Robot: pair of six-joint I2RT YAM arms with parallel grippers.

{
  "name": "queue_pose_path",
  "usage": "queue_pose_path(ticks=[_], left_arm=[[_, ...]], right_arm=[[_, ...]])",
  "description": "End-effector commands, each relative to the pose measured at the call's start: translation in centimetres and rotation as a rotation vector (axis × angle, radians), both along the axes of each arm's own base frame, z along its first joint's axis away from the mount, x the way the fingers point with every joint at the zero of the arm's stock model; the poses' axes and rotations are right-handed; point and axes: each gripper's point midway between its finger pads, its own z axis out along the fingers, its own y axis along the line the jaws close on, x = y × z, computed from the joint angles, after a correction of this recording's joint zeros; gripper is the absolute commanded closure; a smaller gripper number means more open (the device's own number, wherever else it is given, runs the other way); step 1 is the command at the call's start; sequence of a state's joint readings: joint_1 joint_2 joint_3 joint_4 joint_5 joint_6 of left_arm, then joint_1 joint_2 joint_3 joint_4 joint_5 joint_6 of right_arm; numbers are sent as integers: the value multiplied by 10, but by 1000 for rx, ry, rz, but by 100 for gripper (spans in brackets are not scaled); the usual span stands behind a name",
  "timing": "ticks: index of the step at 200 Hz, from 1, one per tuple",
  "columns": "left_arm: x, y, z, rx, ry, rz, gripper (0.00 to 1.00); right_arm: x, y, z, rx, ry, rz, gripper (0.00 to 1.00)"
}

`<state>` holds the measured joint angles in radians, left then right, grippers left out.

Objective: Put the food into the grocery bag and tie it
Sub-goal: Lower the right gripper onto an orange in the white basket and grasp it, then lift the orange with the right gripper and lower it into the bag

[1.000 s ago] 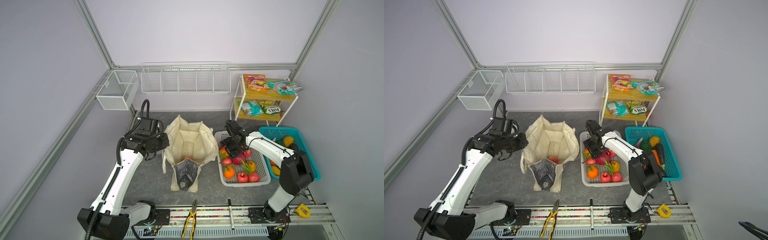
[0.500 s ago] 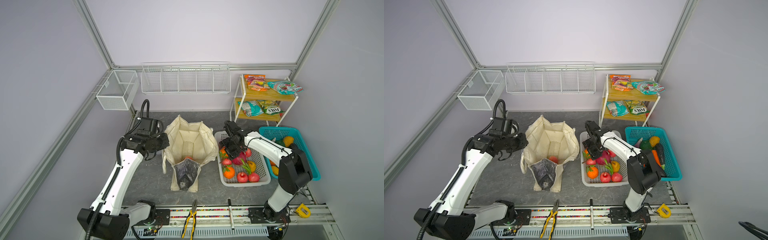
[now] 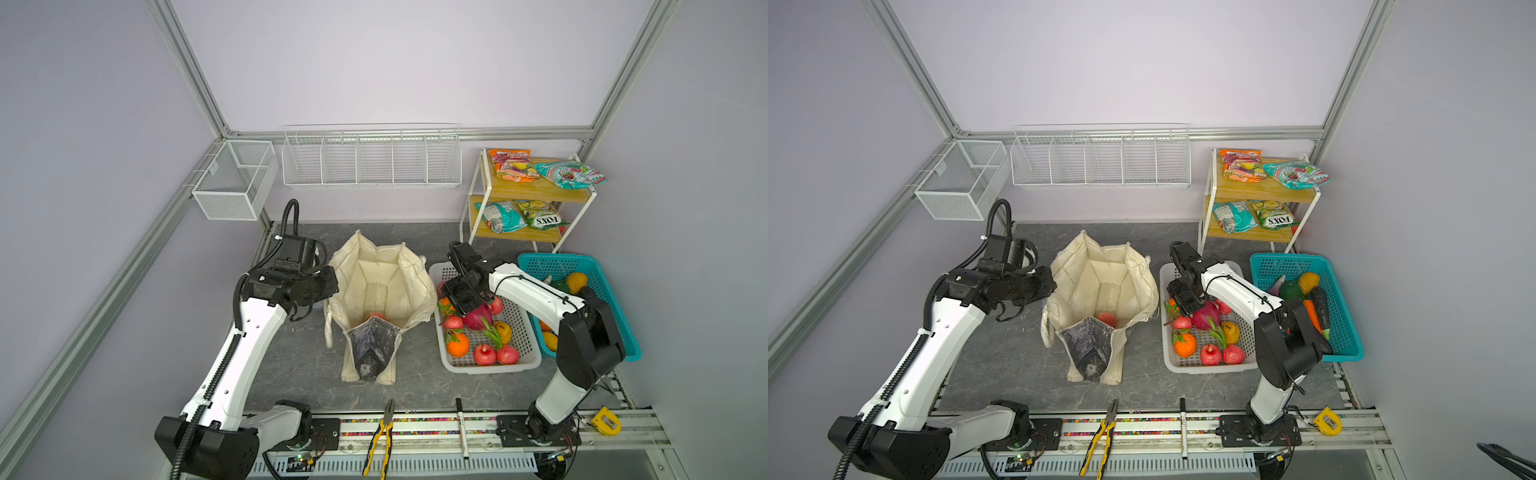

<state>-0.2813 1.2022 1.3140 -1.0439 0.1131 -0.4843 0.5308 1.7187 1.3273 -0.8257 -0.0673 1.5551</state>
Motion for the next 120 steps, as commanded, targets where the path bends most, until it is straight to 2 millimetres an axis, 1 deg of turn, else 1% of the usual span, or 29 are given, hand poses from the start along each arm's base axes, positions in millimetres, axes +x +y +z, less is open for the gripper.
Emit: queue_pose_path(ticks=[1,37,52,67,71,84,110,120], left_arm=[[0,2,1,1,-9,11,100],[1,2,1,0,-7,14,100],[1,2,1,1,-6,14,100],[1,3,0,7,-4,16,100],[1,3,-1,8,-3,16,100],[1,4,-1,12,-2,18,100],[1,3,-3,9,6,15,100],[2,3,-3,8,9,16,100]], right_arm=[[-3,-2,25,3,-50,-16,58],[-5,-8,56,1,-125,10,59],[-6,-13,72,-5,-162,14,59],[-4,-18,94,-20,-231,59,60],[-8,-22,98,-38,-230,68,59],[-6,-28,119,-53,-292,84,59],[-2,-32,162,-64,-415,147,57],[1,-31,182,-59,-476,183,57]])
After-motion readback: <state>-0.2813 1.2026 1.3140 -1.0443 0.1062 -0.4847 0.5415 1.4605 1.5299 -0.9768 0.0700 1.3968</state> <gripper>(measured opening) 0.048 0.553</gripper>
